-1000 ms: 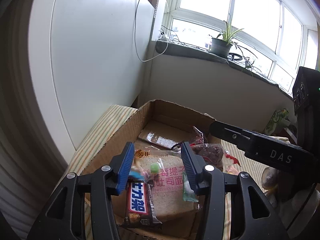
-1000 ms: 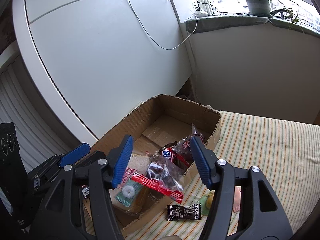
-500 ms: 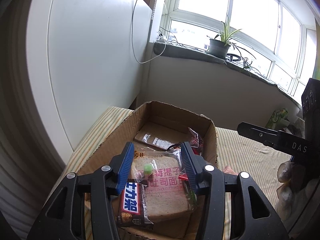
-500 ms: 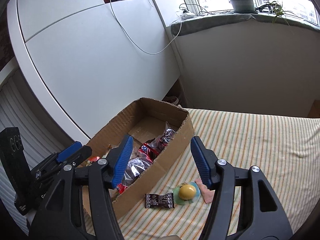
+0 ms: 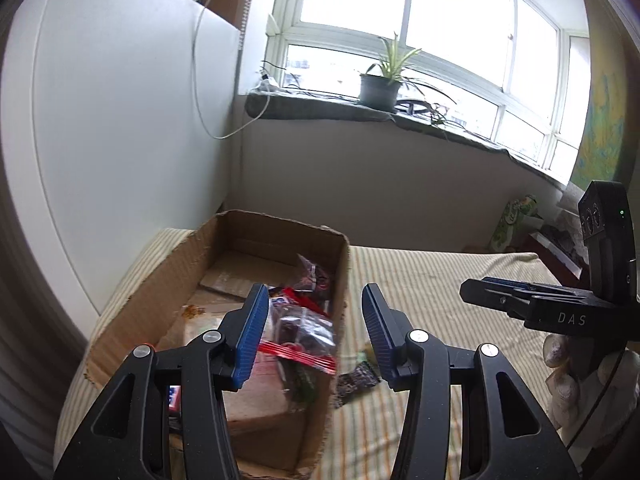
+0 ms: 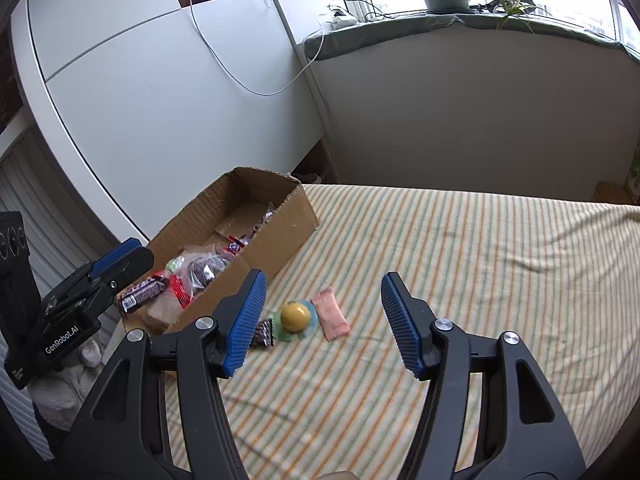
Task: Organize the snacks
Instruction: 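Withdraw both tools from the box back over the bed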
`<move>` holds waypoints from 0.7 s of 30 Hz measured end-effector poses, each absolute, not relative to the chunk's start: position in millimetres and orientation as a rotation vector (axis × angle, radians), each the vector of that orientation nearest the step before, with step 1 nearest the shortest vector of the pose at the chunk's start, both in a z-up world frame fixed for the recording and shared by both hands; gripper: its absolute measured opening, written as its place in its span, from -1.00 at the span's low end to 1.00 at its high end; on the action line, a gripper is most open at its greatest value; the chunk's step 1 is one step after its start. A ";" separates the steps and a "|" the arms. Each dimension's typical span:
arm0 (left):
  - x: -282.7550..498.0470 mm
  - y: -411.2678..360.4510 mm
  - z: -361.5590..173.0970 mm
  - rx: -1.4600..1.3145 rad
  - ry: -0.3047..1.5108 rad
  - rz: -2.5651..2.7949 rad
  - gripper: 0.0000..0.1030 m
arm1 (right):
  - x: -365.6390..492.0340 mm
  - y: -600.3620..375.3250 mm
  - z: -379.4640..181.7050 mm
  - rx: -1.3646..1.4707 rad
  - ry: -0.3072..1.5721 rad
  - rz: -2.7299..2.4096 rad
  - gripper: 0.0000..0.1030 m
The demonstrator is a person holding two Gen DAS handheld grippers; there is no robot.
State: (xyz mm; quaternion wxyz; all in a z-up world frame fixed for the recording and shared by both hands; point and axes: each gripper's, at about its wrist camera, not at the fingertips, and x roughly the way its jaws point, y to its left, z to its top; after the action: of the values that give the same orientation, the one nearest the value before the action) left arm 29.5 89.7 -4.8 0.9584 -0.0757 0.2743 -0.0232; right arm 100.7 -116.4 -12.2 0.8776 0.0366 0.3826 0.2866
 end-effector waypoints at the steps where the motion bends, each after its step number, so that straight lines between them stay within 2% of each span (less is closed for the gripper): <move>1: 30.9 81.6 -5.9 -0.149 0.565 -0.079 -0.08 | 94.2 -124.1 -13.8 0.077 0.802 0.597 0.21; 8: 51.2 32.8 -27.2 -0.105 0.659 -0.195 -0.08 | 35.7 -165.8 -39.3 0.034 0.839 0.588 0.21; 16: 72.4 11.7 -56.8 -0.033 0.728 -0.160 -0.08 | -19.7 -175.7 -73.4 -0.042 0.919 0.634 0.21; 21: 75.3 -3.6 -59.3 0.004 0.733 -0.184 -0.08 | -35.2 -187.6 -83.6 -0.023 0.935 0.630 -0.06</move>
State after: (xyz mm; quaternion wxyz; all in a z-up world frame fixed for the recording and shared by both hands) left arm 75.3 -3.6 -59.3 0.9294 0.0021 0.3580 -0.0901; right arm -35.2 -187.6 -83.6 0.8453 -0.0111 0.4430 0.2985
